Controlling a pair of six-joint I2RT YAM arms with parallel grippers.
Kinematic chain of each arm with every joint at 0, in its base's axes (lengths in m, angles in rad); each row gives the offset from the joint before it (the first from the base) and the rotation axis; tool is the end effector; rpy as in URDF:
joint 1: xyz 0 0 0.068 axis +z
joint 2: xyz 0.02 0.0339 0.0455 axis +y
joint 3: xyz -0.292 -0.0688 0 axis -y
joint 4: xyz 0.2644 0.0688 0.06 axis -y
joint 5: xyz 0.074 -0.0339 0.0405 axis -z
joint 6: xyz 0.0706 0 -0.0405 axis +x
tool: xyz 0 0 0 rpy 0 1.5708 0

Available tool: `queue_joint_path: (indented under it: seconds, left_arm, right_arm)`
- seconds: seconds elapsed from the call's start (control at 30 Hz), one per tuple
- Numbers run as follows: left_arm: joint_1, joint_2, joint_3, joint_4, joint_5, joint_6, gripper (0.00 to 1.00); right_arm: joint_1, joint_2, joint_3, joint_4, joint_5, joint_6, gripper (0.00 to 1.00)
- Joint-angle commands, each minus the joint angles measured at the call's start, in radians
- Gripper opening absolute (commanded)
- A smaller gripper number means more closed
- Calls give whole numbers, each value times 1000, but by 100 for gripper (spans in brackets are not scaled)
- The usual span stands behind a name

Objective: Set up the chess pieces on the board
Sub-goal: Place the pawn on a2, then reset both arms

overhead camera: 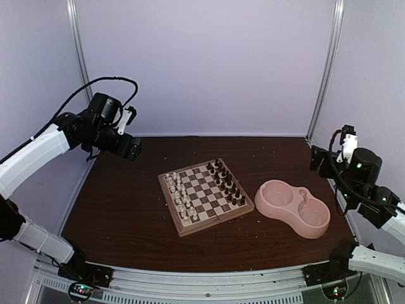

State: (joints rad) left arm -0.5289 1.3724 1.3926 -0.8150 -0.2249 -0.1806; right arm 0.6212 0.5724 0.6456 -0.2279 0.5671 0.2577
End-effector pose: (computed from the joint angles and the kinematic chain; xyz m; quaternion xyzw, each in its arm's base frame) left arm 0.2891 -0.1507 0.3632 0.1176 0.9133 -0.0332 0.3886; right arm 0.1569 0.0657 0.3303 0.0471 0.7502 0.0733 0.6555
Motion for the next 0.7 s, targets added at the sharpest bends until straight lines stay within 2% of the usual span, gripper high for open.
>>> queue_joint_path:
  seconds: [0.0,0.1,0.2,0.33,0.47,0.57,0.67]
  left_arm:
    - [18,-103,-186,202,-112,-28,98]
    - [20,-206,-309,268,-182,-15,98]
    - [20,-338,-465,420,-223,17,98]
    - [29,-511,-694,653,-207,64,98]
    - [58,-512,-758,677,-235,67,98]
    - [85,-476,-774,678,-255,69,98]
    - [130,-458,-818,730,-237,59,98]
  right_arm:
    - [-6,34,-44,86,59,-103,99]
    - [-7,85,-22,84,81,-177,98]
    - [-8,118,-60,198,-31,-387,93]
    - [-96,233,-98,332,-41,-409,97]
    - [-289,344,-188,524,-248,-365,100]
    - [-361,443,-263,720,-269,-387,100]
    - [-414,547,-269,807,-293,-371,100]
